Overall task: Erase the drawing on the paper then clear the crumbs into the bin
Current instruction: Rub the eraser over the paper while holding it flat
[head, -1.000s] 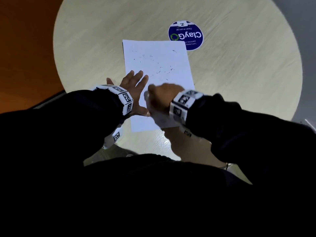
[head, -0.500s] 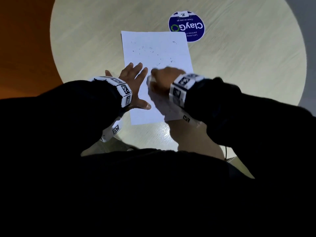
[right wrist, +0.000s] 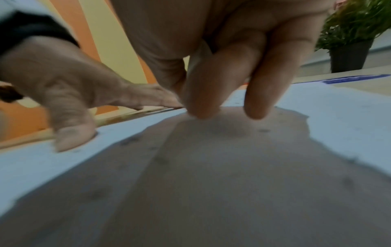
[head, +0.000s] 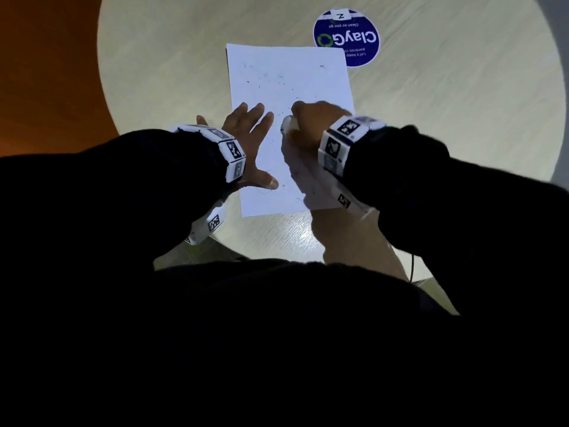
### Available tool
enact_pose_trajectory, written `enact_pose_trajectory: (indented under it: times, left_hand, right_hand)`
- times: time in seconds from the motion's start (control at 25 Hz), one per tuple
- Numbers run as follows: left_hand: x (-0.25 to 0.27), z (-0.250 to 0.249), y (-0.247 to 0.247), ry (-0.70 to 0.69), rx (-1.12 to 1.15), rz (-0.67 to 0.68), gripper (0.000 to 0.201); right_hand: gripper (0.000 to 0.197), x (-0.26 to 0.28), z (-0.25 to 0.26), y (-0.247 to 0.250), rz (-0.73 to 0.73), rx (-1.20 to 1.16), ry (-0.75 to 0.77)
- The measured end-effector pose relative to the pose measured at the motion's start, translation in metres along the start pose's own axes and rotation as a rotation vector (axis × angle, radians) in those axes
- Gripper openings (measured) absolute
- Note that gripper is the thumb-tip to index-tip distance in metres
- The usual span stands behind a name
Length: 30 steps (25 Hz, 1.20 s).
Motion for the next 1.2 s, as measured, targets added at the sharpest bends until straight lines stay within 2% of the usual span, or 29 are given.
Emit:
enact_pose_trajectory:
  times: [0.08, 0.16, 0.24, 0.36, 0.52, 0.6, 0.72, 0.8, 0.96, 1.04, 1.12, 1.2]
  left_hand:
    - [-0.001, 0.001, -0.001, -0.033, 0.004, -0.013, 0.127]
    - [0.000, 0.001, -0.001, -0.038, -0.002, -0.011, 0.125]
    - [0.000, 0.000, 0.001, -0.026, -0.005, -0.002, 0.126]
    - [0.000, 0.000, 0.001, -0.024, -0.015, -0.010, 0.128]
    - [0.004, 0.002, 0.003, -0.006, -0.022, 0.005, 0.122]
    - [0.005, -0.001, 0.005, -0.002, -0.040, 0.017, 0.122]
    - [0.005, -0.002, 0.008, 0.014, -0.052, 0.031, 0.124]
    - [0.007, 0.000, 0.010, 0.007, -0.047, 0.040, 0.126]
    - [0.008, 0.008, 0.008, 0.032, 0.029, 0.008, 0.118]
    - [0.007, 0.009, 0.007, 0.039, -0.001, 0.017, 0.119]
    - [0.007, 0.010, 0.008, 0.034, -0.015, 0.014, 0.120]
    - [0.007, 0.009, 0.009, 0.019, -0.010, 0.007, 0.121]
  right_hand:
    - [0.019, 0.026, 0.024, -0.021, -0.052, 0.063, 0.001]
    - [0.018, 0.037, 0.035, -0.026, -0.060, 0.021, 0.006]
    - [0.023, 0.021, 0.018, -0.016, -0.011, 0.059, -0.004]
    - [0.037, 0.001, -0.009, 0.004, 0.039, -0.041, -0.033]
    - [0.022, 0.044, 0.025, -0.021, -0.039, 0.013, -0.055]
    - [0.024, 0.042, 0.019, -0.017, -0.012, 0.060, -0.054]
    - [0.035, 0.016, -0.011, -0.003, 0.096, -0.029, -0.081]
    - [0.038, 0.014, -0.019, -0.010, 0.114, -0.042, -0.080]
    - [0.040, 0.016, -0.018, -0.011, 0.052, -0.109, -0.098]
    - [0.034, 0.018, -0.008, -0.010, 0.017, -0.116, -0.100]
    - [0.021, 0.027, 0.017, -0.019, -0.047, -0.010, -0.062]
    - [0.020, 0.027, 0.038, -0.015, -0.128, 0.100, -0.056]
Point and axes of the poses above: each hand's wrist, its own x-axis away from the middle knuckle, its own y-axis out of the back of the hand, z = x × y, the point moved 6 cm from there along -x, towards the middle knuckle, and after that the axes turned 15 degrees about y, right-handed, at the moved point
